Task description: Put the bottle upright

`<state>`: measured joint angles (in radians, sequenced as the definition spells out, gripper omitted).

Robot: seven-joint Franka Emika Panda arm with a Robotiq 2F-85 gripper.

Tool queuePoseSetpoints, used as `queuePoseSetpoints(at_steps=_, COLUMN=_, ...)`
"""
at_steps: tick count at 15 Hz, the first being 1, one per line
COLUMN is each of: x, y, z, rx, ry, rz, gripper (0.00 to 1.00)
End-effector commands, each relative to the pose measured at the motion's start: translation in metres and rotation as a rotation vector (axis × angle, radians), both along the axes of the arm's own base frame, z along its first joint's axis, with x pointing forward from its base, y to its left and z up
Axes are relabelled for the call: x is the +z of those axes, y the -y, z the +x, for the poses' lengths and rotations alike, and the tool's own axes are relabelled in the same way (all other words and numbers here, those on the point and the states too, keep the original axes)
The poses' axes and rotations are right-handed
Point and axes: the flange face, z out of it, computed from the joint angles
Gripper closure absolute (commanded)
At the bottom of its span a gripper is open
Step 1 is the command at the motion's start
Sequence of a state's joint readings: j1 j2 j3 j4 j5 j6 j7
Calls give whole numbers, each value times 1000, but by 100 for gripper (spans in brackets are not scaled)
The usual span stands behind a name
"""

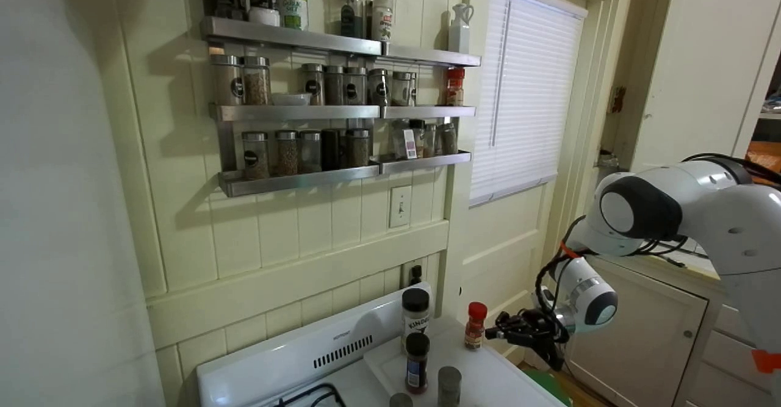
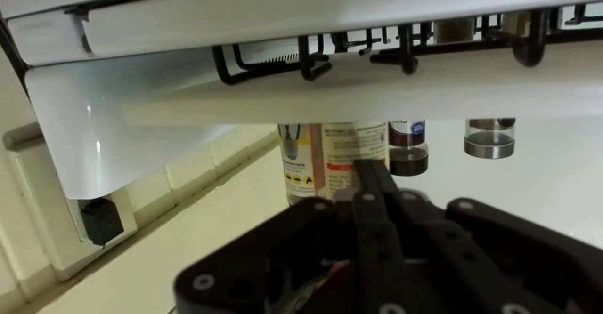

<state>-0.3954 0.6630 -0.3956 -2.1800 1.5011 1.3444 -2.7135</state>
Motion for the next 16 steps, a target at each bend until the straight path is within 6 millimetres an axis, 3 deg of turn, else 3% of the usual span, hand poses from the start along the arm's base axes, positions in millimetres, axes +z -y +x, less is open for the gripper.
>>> queuePoseSetpoints(at_steps=1, x=-6, y=-1, z=-2, rx=-31, ry=8, rz=-34, gripper=100)
queuePoseSetpoints(at_steps=16, x=-12, y=-20, z=17, rx=-18, ry=16, rz=-29, gripper=100)
